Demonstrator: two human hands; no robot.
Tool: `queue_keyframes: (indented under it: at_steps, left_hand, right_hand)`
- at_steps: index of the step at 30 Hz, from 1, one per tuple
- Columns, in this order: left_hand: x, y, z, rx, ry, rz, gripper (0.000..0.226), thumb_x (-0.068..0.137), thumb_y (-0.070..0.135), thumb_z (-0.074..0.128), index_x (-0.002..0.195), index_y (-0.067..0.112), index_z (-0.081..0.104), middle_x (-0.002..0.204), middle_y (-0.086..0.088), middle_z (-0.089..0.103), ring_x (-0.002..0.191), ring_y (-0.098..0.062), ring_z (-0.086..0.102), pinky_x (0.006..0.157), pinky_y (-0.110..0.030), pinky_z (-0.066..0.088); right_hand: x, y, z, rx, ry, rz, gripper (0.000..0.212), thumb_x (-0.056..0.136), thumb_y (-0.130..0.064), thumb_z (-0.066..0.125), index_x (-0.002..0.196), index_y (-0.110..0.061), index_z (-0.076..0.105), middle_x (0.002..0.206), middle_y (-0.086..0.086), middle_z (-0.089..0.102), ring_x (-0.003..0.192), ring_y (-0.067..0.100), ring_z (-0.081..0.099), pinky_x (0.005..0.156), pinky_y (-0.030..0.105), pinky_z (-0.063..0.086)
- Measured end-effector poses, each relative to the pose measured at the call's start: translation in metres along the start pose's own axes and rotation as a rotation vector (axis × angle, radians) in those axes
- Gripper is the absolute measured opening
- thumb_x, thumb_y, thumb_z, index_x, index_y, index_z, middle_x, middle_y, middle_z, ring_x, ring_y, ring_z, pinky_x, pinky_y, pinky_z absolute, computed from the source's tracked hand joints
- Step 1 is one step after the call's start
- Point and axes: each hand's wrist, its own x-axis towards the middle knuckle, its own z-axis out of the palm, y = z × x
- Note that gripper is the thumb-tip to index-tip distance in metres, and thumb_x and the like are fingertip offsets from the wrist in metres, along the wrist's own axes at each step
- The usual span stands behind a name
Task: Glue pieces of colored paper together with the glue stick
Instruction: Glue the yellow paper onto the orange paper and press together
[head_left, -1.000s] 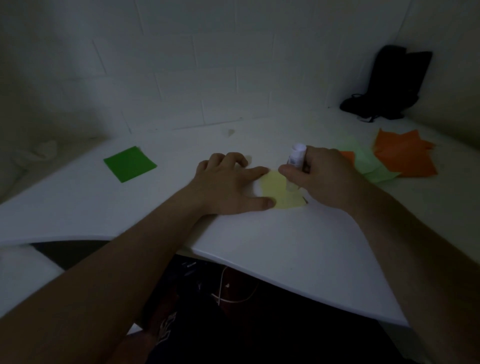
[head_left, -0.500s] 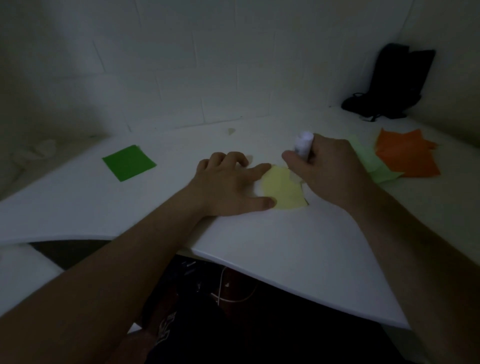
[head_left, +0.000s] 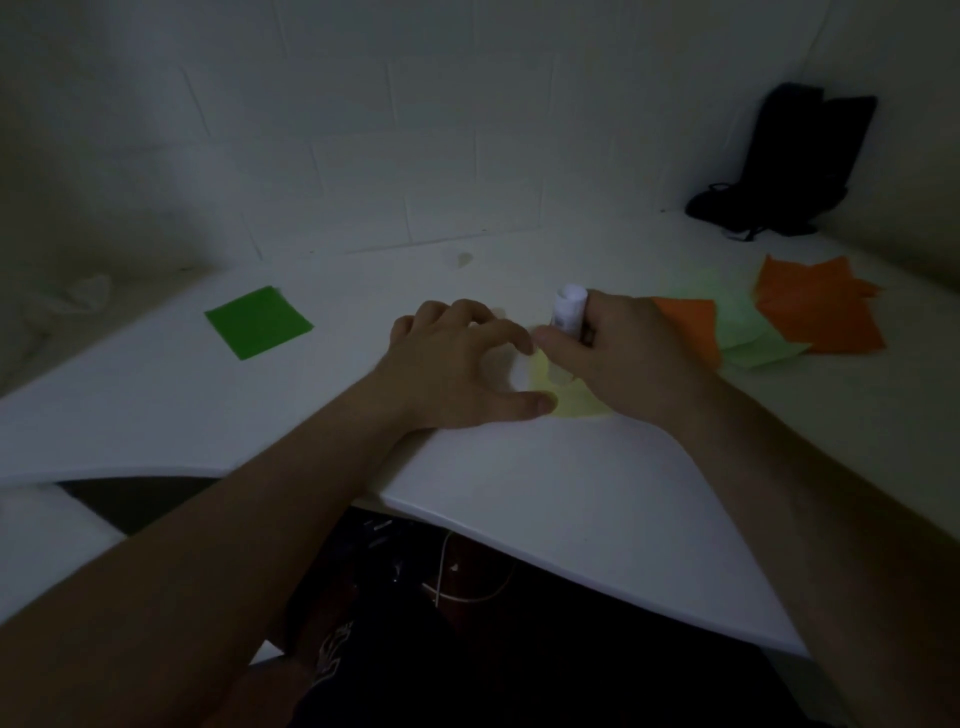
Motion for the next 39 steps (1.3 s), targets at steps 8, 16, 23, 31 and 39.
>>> queue_keyframes:
  at_steps: [8,16,23,31,39]
  left_hand:
    - [-0.001,0.003,-0.002,0.027,-0.029,-0.008,0.102,0.052,0.099,0.033,0.144,0.055,0.038,0.153,0.009,0.038,0.139,-0.027,0.032,0.111,-0.051,0.026]
    - [-0.001,0.004,-0.003,0.018,-0.041,-0.009,0.101,0.052,0.1,0.034,0.144,0.057,0.035,0.152,0.007,0.038,0.141,-0.028,0.032,0.113,-0.052,0.026]
    - [-0.001,0.0,0.0,-0.002,-0.032,0.005,0.086,0.058,0.099,0.042,0.135,0.062,0.037,0.149,0.009,0.038,0.141,-0.026,0.03,0.112,-0.052,0.023]
    - [-0.001,0.001,-0.001,0.03,-0.036,0.014,0.098,0.057,0.1,0.034,0.146,0.061,0.024,0.151,0.007,0.037,0.14,-0.027,0.031,0.111,-0.05,0.025]
    - [-0.001,0.0,-0.001,0.026,-0.05,0.012,0.093,0.056,0.099,0.036,0.142,0.063,0.027,0.151,0.009,0.037,0.141,-0.027,0.029,0.113,-0.051,0.023]
  right_hand:
    - [0.003,0.0,0.012,0.003,-0.01,-0.011,0.032,0.099,-0.042,0.065,0.117,-0.016,0.07,0.07,-0.025,0.055,0.069,-0.02,0.055,0.062,0.001,0.036]
    - [0.004,-0.008,0.014,0.031,-0.037,-0.04,0.016,0.099,-0.043,0.063,0.091,-0.029,0.061,0.071,-0.019,0.064,0.072,-0.014,0.061,0.064,0.006,0.039]
    - [0.005,0.0,-0.002,0.039,0.131,0.067,0.024,0.099,-0.046,0.061,0.089,-0.024,0.063,0.079,-0.013,0.069,0.07,-0.007,0.06,0.06,0.005,0.037]
    - [0.001,-0.005,0.007,0.058,-0.051,0.007,0.017,0.099,-0.046,0.061,0.087,-0.035,0.055,0.078,-0.016,0.066,0.073,-0.006,0.062,0.062,0.009,0.038]
    - [-0.005,-0.004,-0.003,-0.027,-0.051,-0.026,0.027,0.099,-0.042,0.064,0.079,-0.024,0.057,0.072,-0.003,0.068,0.068,0.009,0.063,0.061,0.025,0.045]
